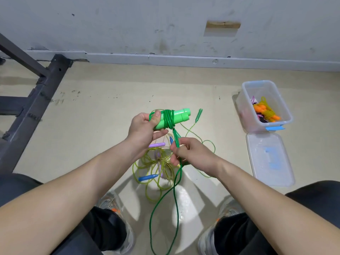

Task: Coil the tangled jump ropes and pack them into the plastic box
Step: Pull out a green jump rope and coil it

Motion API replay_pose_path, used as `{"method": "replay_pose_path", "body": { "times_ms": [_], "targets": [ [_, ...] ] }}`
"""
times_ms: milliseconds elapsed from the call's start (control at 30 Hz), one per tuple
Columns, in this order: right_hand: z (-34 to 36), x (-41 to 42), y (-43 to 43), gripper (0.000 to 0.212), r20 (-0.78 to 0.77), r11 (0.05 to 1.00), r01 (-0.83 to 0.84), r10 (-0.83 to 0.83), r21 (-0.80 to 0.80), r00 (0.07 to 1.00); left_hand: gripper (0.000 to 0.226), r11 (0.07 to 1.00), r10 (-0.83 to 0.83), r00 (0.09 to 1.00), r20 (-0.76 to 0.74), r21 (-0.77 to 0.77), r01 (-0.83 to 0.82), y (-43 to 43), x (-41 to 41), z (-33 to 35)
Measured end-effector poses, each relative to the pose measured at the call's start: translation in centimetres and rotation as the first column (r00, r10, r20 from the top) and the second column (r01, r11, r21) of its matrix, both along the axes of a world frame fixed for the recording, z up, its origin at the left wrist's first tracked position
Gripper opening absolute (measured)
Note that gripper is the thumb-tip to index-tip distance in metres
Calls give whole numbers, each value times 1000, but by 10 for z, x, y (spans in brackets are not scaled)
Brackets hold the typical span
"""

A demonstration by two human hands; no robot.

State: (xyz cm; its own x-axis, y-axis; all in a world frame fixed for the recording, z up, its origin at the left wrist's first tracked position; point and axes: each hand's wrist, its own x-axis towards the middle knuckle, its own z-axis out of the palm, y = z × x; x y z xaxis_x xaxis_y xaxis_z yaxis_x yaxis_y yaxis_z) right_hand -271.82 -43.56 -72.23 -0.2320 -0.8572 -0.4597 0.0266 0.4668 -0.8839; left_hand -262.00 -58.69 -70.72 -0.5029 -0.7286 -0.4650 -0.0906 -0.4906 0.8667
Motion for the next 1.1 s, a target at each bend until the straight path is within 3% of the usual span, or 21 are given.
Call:
{"method": "replay_pose_path", "body": {
  "times_ms": [100,200,333,433,533,600,667,767,867,967,1100],
  "targets": [
    [1,5,1,11,-172,997,-56,65,57,983,27,982,81,994,77,-175,-66,-1,0,-6],
    [7,16,2,24,-290,1000,-16,22,23,957,22,935,179,975,129,-331,-128,-12,1,-4],
    [17,17,-2,27,-475,992,106,-126,-67,871,26,839,189,944,268,-544,-14,-24,5,-7],
    [25,-5,-3,25,-687,984,163,-164,-67,708,28,733,149,918,368,-664,147,-27,5,-13],
    [39,-20,-6,23,-776,998,34,-65,-56,627,30,625,88,883,461,-716,312,-20,6,-19],
    [45,-23,-9,23,-805,993,-121,65,-8,589,30,607,52,855,515,-696,383,-9,5,-19],
    [48,-30,-11,22,-809,983,-178,78,-34,582,29,603,-45,829,558,-646,468,1,4,-18],
    [46,-53,-11,12,-703,979,-121,-29,-163,710,26,610,-276,772,572,-517,601,10,5,-6],
    [40,-68,-6,16,-393,958,91,-197,-271,898,19,721,-469,805,362,-369,586,13,5,10],
    [20,-65,-2,23,-17,912,351,-362,-214,932,17,895,-395,916,73,-194,402,9,4,26],
    [3,-28,-2,25,281,921,390,-372,-10,885,22,965,-263,963,-60,-16,262,10,4,24]
  ]
}}
